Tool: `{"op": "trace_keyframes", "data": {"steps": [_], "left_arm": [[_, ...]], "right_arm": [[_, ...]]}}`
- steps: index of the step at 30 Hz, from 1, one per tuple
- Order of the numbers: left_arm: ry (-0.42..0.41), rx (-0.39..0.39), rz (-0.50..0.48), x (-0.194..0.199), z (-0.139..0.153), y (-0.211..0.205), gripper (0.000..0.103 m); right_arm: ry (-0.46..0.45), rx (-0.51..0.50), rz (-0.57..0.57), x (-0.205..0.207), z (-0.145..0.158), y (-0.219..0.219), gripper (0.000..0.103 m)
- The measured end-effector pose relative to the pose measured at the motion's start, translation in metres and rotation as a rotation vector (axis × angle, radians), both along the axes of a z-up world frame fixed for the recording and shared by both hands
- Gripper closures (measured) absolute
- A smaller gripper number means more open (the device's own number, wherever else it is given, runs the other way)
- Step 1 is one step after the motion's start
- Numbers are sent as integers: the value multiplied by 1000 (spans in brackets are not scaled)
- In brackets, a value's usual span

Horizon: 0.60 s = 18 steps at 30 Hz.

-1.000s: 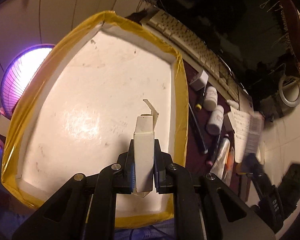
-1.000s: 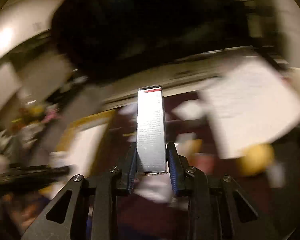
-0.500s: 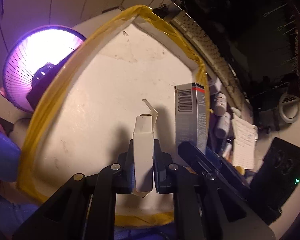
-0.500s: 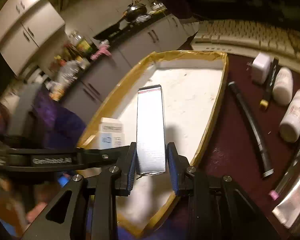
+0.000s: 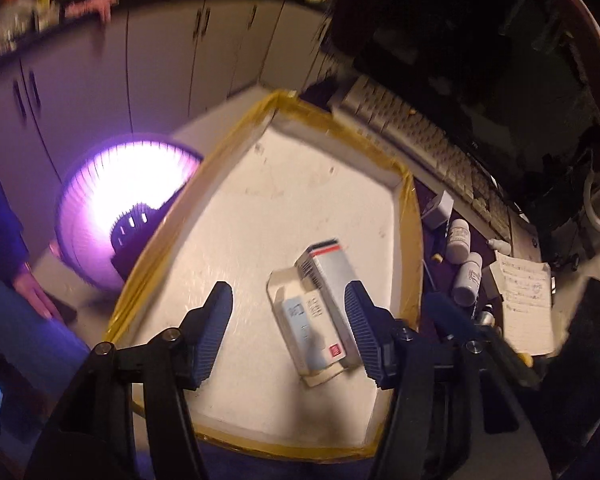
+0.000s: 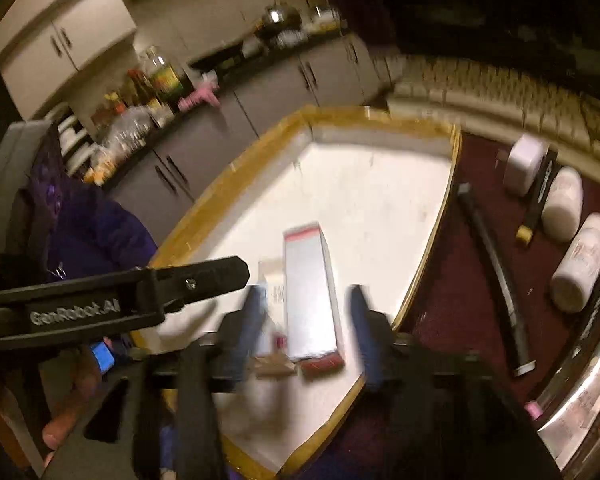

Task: Organize objects
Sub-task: 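Grasp the black marker with left tool while right grasps clear red-item packet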

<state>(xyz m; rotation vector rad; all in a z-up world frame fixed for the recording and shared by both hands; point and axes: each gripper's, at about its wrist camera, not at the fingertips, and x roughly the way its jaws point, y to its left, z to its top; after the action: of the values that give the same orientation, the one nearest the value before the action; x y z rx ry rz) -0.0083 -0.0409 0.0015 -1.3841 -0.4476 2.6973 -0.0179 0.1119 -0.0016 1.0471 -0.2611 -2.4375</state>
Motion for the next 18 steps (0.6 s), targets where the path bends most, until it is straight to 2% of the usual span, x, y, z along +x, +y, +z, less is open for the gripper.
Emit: {"op": "trace_keyframes", "data": {"steps": [2, 4, 7, 10, 14, 16, 18], "left_arm": [[43, -5, -23, 4, 6, 11, 41], [51, -19, -44, 5, 11, 22, 41], [77, 12, -101, 6, 16, 41, 41], [60, 44, -136, 4, 13, 61, 41], [92, -17, -161, 6, 11, 98, 41], [117, -43, -204, 7, 10, 118, 41], [100, -51, -253, 6, 7, 134, 41]], "right_arm": [[76, -21, -28, 15, 11, 12, 40], [108, -41, -77, 28, 16, 29, 39], [100, -103, -141, 44, 13, 63, 31], [96, -115, -225, 62, 7, 91, 28], [108, 50, -262, 79, 7, 114, 25], [57, 98, -312, 79, 2, 127, 26], [33, 101, -383, 83, -2, 143, 26]]}}
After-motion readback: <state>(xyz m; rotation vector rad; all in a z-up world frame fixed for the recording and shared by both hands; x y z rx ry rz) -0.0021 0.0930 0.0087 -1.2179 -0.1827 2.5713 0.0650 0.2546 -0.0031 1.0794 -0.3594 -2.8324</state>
